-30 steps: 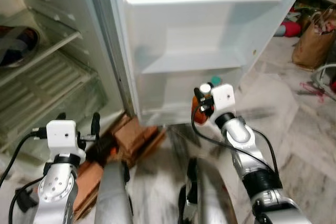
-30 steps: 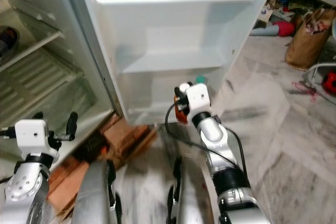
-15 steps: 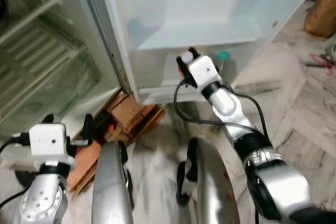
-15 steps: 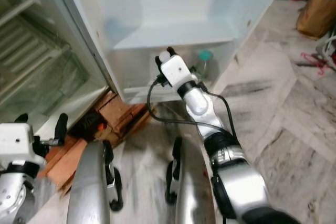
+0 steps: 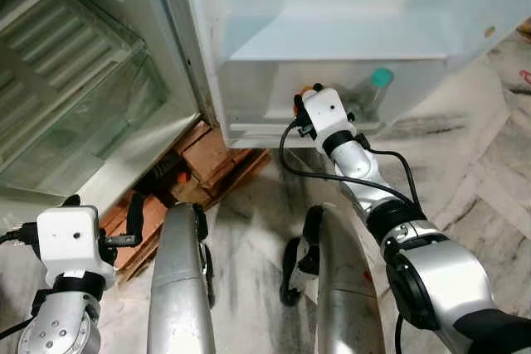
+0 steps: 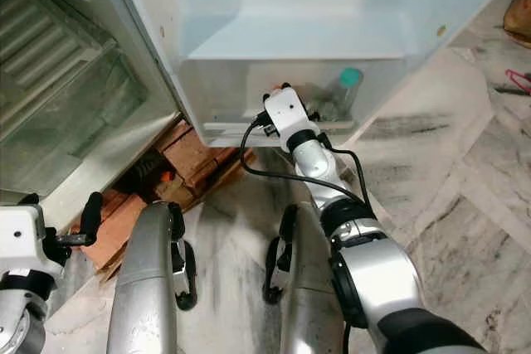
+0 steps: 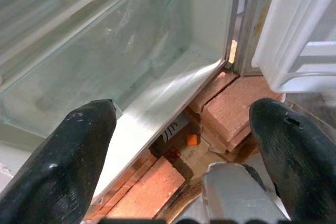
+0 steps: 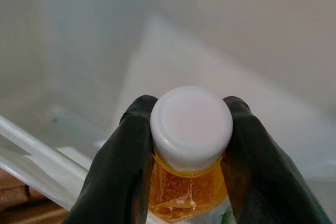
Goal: Restocking fridge
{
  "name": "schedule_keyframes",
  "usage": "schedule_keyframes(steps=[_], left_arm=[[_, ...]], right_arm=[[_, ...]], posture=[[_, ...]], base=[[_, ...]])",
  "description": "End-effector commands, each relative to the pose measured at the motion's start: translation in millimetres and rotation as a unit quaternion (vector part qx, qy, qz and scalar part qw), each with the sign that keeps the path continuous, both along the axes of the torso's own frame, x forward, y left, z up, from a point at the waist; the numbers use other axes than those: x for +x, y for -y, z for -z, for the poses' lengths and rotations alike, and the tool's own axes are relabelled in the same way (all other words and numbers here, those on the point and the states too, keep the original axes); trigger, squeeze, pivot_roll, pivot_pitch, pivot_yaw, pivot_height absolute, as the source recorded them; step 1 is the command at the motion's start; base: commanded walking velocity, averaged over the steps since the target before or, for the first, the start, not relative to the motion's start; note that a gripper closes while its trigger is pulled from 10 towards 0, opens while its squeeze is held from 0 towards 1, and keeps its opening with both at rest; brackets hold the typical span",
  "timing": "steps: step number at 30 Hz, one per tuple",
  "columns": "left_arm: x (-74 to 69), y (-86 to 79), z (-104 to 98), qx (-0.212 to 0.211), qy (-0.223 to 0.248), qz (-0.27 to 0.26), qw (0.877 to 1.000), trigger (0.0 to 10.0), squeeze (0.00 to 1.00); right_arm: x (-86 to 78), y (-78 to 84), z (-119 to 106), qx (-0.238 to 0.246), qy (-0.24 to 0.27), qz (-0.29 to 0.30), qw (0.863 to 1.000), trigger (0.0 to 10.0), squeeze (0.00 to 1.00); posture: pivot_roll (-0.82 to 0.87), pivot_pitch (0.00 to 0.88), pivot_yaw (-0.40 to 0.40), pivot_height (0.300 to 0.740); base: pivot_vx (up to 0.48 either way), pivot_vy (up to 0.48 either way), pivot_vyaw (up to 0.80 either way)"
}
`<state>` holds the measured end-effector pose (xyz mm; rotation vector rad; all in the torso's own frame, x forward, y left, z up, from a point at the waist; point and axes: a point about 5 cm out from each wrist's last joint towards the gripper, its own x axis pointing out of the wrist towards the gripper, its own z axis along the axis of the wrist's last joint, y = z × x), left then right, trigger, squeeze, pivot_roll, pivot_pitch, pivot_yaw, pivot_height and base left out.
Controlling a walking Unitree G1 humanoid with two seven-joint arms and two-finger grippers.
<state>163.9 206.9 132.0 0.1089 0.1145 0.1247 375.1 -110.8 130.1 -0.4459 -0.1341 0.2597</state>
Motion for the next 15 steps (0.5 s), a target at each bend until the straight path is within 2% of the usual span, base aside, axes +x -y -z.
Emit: schedule_keyframes(steps=[1,6,7,11,12,15], left_arm=[[-4.1,-2.8,1.6,0.001,-0.011,-0.01,1.0,10.0,0.0],[1.1,-0.7,1.0,0.002,-0.011,0.003,1.0,10.0,0.0],[2.8,-1.2,1.4,0.003,-0.013,0.005,1.0,10.0,0.0],[6.5,-1.9,1.2,0.004,-0.014,0.01,1.0,10.0,0.0],[10.6,-1.9,0.4,0.006,-0.012,0.015,1.0,10.0,0.0],[14.8,-1.7,-0.2,0.007,-0.01,0.02,1.0,10.0,0.0]], right_arm=[[-6.9,15.0,25.3,-0.028,-0.048,0.042,0.998,10.0,0.0],[-2.1,35.5,22.5,-0.009,-0.058,0.113,0.992,10.0,0.0],[-0.6,41.2,20.8,0.009,-0.063,0.129,0.99,10.0,0.0],[1.4,47.8,19.0,0.027,-0.072,0.148,0.986,10.0,0.0],[3.5,51.5,14.5,0.036,-0.067,0.159,0.984,10.0,1.0],[5.9,52.5,9.4,0.043,-0.06,0.165,0.984,10.0,1.0]], posture=[[0.26,0.436,-0.044,0.583],[0.26,0.426,-0.029,0.583],[0.26,0.418,-0.021,0.583],[0.26,0.402,-0.009,0.583],[0.26,0.392,-0.003,0.583],[0.26,0.384,0.001,0.583]], base=[[0.0,0.0,0.0],[0.0,0.0,0.0],[0.0,0.0,0.0],[0.0,0.0,0.0],[0.0,0.0,0.0],[0.0,0.0,0.0]])
